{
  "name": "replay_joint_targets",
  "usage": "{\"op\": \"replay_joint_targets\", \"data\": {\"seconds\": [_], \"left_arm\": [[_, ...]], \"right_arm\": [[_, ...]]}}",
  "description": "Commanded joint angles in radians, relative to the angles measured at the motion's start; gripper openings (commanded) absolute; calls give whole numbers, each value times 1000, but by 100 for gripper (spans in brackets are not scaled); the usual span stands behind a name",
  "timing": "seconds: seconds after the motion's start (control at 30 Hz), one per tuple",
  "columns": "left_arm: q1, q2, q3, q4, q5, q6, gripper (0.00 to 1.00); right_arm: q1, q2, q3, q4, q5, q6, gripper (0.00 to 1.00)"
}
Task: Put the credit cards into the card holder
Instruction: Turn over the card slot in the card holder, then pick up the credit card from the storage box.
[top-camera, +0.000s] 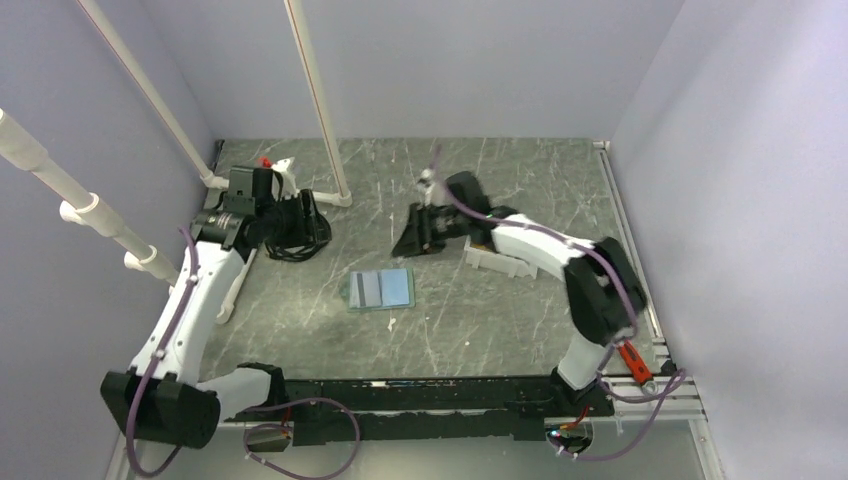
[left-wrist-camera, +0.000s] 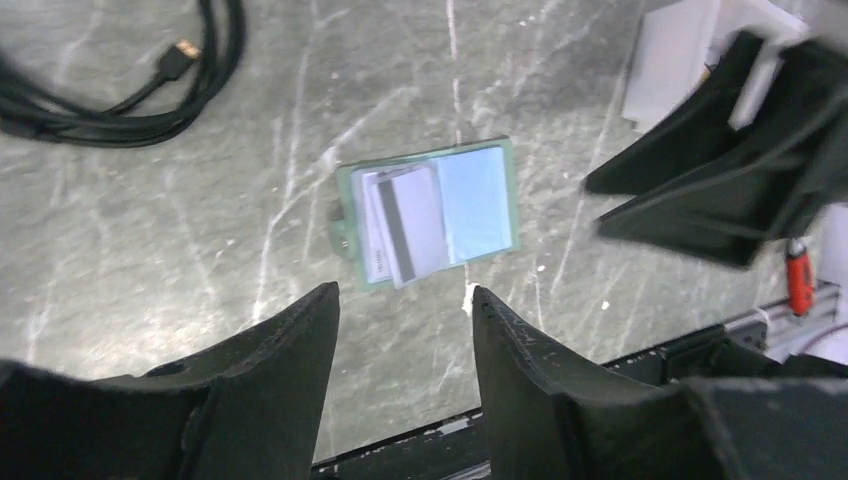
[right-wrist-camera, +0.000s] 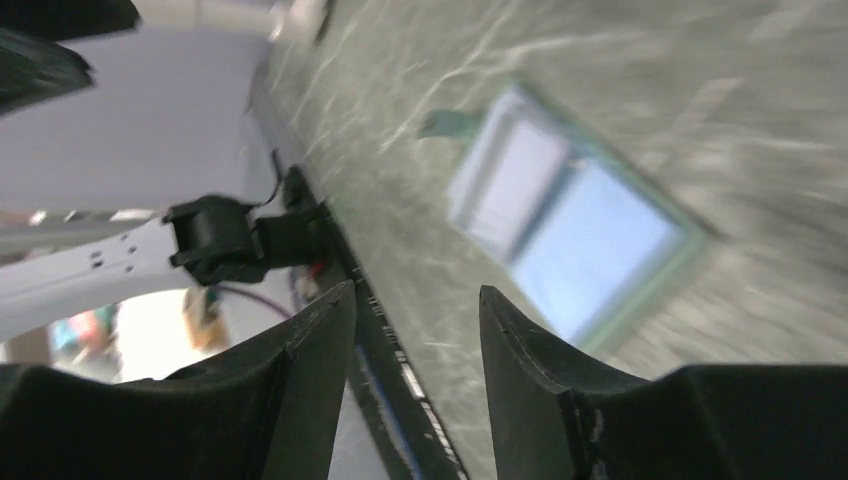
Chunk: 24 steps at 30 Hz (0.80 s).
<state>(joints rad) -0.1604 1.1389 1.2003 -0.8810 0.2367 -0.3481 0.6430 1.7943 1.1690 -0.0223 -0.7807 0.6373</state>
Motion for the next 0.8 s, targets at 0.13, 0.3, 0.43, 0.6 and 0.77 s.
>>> {"op": "replay_joint_targets", "data": {"seconds": [0.13,0.3,0.43,0.6,0.77], "left_arm": [[-3,184,4,222,315,9,65],[-8,278,1,262,366,37,71],[-21,299,-33,313,428,10,71],[-214,378,-29,515,433,-149,71],[-395,575,121,646,287,-227,74]], "right_arm": [[-312,-348,-88,-473,456,-320,62],[-497,-345,-106,-537,639,-307,72],[-561,-312,-127,-506,619,-255,79],[-562,-237,-138,-453,616,-221,81],[-561,-146,-109,-431,628,-209,81]]}}
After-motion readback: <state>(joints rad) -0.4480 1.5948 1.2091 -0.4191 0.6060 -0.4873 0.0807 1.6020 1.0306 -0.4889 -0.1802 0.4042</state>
